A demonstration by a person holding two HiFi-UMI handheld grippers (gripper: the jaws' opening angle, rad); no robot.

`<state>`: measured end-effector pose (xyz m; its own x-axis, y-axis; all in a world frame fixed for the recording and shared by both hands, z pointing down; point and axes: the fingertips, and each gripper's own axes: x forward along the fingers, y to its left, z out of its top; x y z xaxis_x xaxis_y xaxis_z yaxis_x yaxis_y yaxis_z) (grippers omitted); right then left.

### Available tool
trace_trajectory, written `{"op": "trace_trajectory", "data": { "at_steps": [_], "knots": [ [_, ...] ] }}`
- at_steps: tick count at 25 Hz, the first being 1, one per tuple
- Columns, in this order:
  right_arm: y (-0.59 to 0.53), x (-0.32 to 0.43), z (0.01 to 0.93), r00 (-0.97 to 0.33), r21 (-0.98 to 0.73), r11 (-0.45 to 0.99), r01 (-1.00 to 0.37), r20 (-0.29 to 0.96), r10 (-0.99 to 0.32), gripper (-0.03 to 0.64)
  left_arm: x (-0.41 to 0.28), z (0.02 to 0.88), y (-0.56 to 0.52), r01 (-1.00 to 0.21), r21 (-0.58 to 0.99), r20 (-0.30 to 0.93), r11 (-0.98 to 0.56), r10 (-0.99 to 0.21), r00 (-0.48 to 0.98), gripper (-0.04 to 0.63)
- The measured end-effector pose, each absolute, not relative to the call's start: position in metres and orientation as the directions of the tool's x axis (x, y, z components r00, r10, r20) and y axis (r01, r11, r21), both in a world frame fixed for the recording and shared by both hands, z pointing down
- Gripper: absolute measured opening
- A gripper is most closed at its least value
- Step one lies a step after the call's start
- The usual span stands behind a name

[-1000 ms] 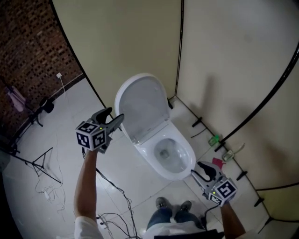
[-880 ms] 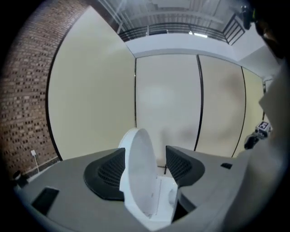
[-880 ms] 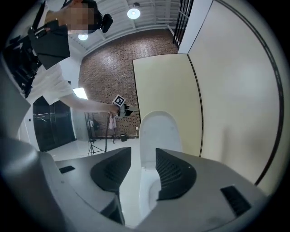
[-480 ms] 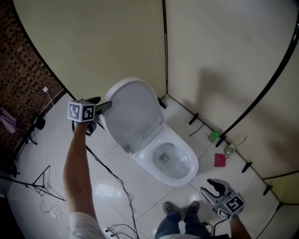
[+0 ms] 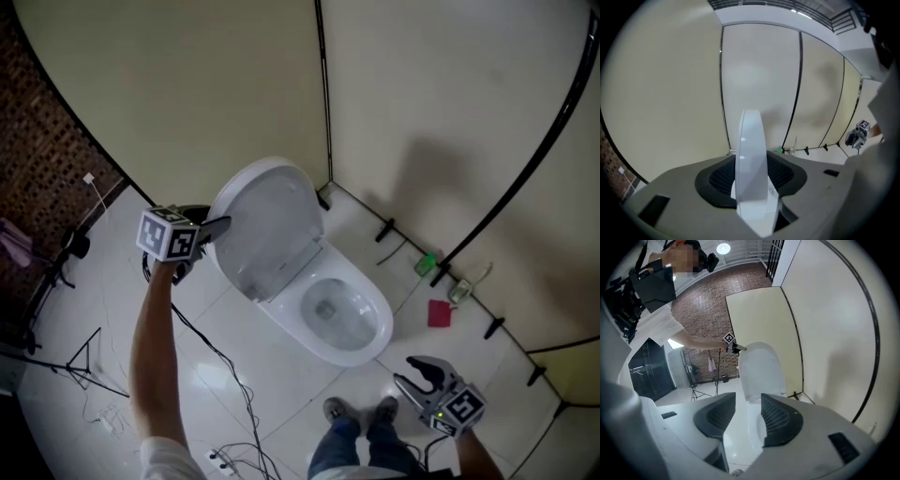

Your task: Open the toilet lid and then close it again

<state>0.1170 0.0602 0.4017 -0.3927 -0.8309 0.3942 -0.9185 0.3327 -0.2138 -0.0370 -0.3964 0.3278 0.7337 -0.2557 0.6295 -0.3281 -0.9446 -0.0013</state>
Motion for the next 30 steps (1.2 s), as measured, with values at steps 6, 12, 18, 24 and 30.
{"op": "trace_trajectory", "data": {
  "at_steps": [6,12,18,24,30],
  "knots": [
    [0.07,0.108,0.402,-0.442,-0.238,0.379,-0.894,0.343,-0.829,0.164,0.004,0.342,-0.268,-0.282,-0.273,0.575,-0.92,-0.391,0.718,0.189],
    [0.103,0.114,0.436,-0.498,-0.314,0.401,-0.861,0.357,-0.79,0.164,0.042,0.403,-0.147,-0.267,-0.522,0.509,-0.81,-0.546,0.665,0.189],
    [0.139,0.127,0.482,-0.524,-0.362,0.393,-0.845,0.415,-0.744,0.163,0.059,0.471,-0.073,-0.148,-0.623,0.523,-0.768,-0.549,0.652,0.196],
    [0.152,0.162,0.518,-0.487,-0.266,0.408,-0.873,0.463,-0.74,0.164,0.078,0.562,-0.014,-0.079,-0.589,0.566,-0.804,-0.481,0.67,0.23],
    [0.144,0.185,0.546,-0.473,-0.231,0.413,-0.881,0.47,-0.745,0.163,0.091,0.646,0.029,-0.074,-0.483,0.588,-0.873,-0.386,0.711,0.247]
  ]
}}
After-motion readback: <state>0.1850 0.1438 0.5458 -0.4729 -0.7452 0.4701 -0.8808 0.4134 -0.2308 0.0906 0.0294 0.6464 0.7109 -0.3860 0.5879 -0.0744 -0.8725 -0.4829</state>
